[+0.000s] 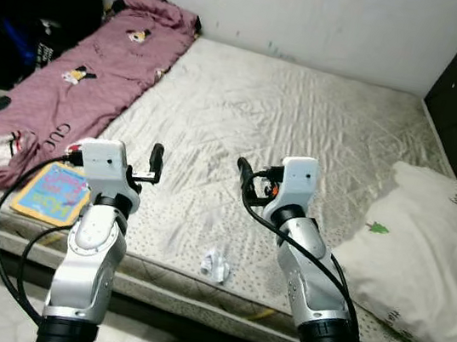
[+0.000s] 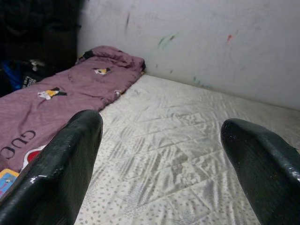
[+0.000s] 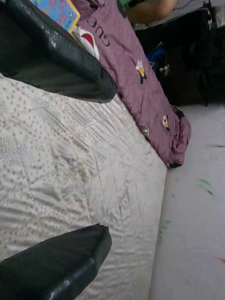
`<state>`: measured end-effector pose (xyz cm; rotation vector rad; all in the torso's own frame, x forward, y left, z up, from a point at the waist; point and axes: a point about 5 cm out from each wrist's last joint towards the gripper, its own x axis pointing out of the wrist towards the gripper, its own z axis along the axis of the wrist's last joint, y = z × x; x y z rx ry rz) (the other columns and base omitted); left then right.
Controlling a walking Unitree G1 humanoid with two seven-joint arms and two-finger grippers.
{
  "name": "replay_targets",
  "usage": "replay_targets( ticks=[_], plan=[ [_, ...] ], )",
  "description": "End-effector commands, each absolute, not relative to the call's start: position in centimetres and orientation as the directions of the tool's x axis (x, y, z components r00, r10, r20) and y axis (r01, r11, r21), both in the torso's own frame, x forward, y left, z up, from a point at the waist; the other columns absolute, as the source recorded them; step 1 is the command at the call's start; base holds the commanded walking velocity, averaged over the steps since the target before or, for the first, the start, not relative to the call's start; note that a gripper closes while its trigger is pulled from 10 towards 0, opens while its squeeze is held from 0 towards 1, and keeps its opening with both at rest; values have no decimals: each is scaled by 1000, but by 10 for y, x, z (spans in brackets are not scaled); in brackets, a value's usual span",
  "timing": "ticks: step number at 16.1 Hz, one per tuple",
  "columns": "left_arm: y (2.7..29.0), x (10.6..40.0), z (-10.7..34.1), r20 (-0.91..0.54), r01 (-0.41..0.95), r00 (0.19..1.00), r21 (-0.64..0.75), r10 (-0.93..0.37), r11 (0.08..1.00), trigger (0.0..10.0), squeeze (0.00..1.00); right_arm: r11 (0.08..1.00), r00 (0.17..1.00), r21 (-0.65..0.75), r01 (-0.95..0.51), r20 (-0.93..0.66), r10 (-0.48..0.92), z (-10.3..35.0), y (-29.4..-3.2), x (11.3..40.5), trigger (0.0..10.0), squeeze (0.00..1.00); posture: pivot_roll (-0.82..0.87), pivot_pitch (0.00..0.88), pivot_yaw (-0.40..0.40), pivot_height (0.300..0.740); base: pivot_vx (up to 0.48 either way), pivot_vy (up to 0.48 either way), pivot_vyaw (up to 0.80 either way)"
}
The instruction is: Clean up the room
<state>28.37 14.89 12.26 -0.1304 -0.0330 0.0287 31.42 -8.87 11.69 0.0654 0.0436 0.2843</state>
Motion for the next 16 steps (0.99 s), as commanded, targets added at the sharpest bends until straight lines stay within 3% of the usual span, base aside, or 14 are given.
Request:
replay_targets(
  ticks=[1,6,12,16],
  plan=[
    [144,286,124,33,-7,999,-126,11,992,10000,0,961,962,64,-268,-29,271,119,-94,317,10000,0,62,0,-35,740,0,0,0],
    [145,284,122,25,-8,1000,-123,11,992,10000,0,958,960,70,-278,-26,280,119,-92,315,10000,0,62,1,-36,736,0,0,0],
    [144,285,122,23,-10,1000,-123,13,992,10000,0,956,958,76,-284,-24,286,119,-91,315,10000,0,61,5,-37,678,0,0,0],
    [145,285,123,25,-13,1000,-122,16,992,10000,0,955,957,77,-286,-22,289,119,-92,315,10000,0,60,6,-36,674,0,0,0]
  ],
)
